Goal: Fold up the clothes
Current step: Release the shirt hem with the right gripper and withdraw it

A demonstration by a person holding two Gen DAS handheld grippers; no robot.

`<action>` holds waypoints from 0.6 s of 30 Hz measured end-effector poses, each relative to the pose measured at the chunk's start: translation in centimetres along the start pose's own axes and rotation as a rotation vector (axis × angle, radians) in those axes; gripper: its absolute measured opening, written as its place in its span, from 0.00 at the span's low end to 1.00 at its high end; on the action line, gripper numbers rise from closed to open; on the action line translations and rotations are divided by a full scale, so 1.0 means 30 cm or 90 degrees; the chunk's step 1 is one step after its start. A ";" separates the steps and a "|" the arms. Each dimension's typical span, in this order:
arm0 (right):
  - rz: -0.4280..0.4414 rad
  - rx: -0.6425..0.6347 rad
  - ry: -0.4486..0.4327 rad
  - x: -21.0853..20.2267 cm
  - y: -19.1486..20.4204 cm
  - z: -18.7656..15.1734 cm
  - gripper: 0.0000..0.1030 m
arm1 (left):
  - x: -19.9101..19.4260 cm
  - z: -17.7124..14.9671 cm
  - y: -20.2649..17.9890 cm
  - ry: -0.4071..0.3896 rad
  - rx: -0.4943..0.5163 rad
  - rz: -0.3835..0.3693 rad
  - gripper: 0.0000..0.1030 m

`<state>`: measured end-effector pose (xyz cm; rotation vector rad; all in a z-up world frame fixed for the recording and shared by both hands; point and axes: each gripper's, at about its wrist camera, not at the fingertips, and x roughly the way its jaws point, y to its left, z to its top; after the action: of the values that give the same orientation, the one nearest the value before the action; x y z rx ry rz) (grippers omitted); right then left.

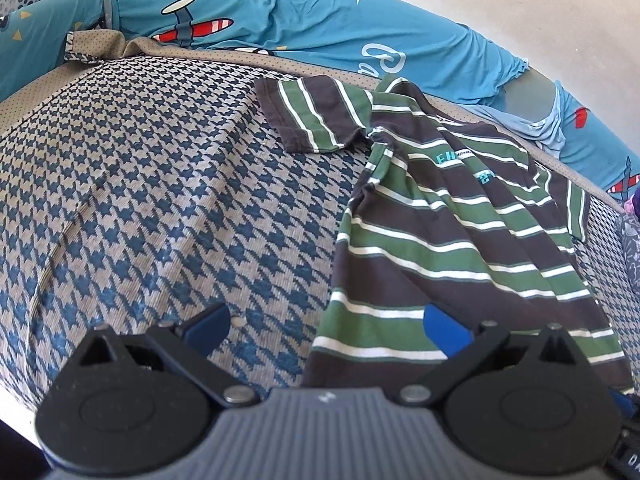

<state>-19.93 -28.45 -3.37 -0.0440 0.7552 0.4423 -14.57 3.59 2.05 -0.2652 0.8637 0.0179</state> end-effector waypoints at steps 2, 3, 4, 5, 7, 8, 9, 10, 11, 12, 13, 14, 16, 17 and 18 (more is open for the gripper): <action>0.031 -0.027 0.002 0.007 0.047 -0.003 0.28 | -0.005 0.005 0.014 -0.001 -0.008 0.002 1.00; 0.043 -0.041 0.002 0.010 0.068 -0.003 0.28 | -0.007 0.007 0.020 0.000 -0.012 0.005 1.00; 0.057 -0.059 0.001 0.013 0.095 -0.006 0.29 | -0.008 0.010 0.027 0.001 -0.015 0.008 1.00; 0.069 -0.077 0.000 0.014 0.119 -0.009 0.29 | -0.009 0.012 0.033 0.002 -0.019 0.012 1.00; 0.092 -0.111 -0.001 0.019 0.166 -0.012 0.29 | -0.009 0.017 0.046 0.006 -0.025 0.021 1.00; 0.103 -0.126 0.000 0.024 0.188 -0.012 0.29 | -0.007 0.017 0.051 0.009 -0.026 0.026 1.00; 0.115 -0.140 0.001 0.029 0.210 -0.011 0.29 | -0.005 0.017 0.055 0.012 -0.027 0.030 1.00; 0.126 -0.154 0.002 0.033 0.231 -0.012 0.29 | -0.004 0.017 0.059 0.015 -0.027 0.032 1.00; 0.136 -0.169 0.003 0.038 0.252 -0.012 0.29 | -0.002 0.016 0.062 0.018 -0.027 0.034 1.00; 0.145 -0.183 0.004 0.045 0.274 -0.014 0.29 | -0.001 0.015 0.065 0.021 -0.026 0.036 1.00; 0.152 -0.195 0.006 0.053 0.294 -0.015 0.29 | 0.000 0.015 0.068 0.025 -0.026 0.037 1.00; 0.158 -0.207 0.008 0.061 0.314 -0.016 0.29 | -0.001 0.015 0.072 0.025 -0.027 0.038 1.00; 0.169 -0.234 0.006 0.079 0.357 -0.020 0.29 | -0.006 0.019 0.081 0.023 -0.031 0.041 1.00; 0.172 -0.247 0.003 0.087 0.378 -0.021 0.29 | -0.008 0.021 0.088 0.021 -0.035 0.043 1.00; 0.172 -0.262 -0.001 0.099 0.400 -0.021 0.29 | -0.011 0.024 0.095 0.020 -0.040 0.046 1.00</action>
<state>-23.28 -16.59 -4.39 -0.3284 0.6607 0.8509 -14.60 6.54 2.12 -0.2938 0.9039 0.1078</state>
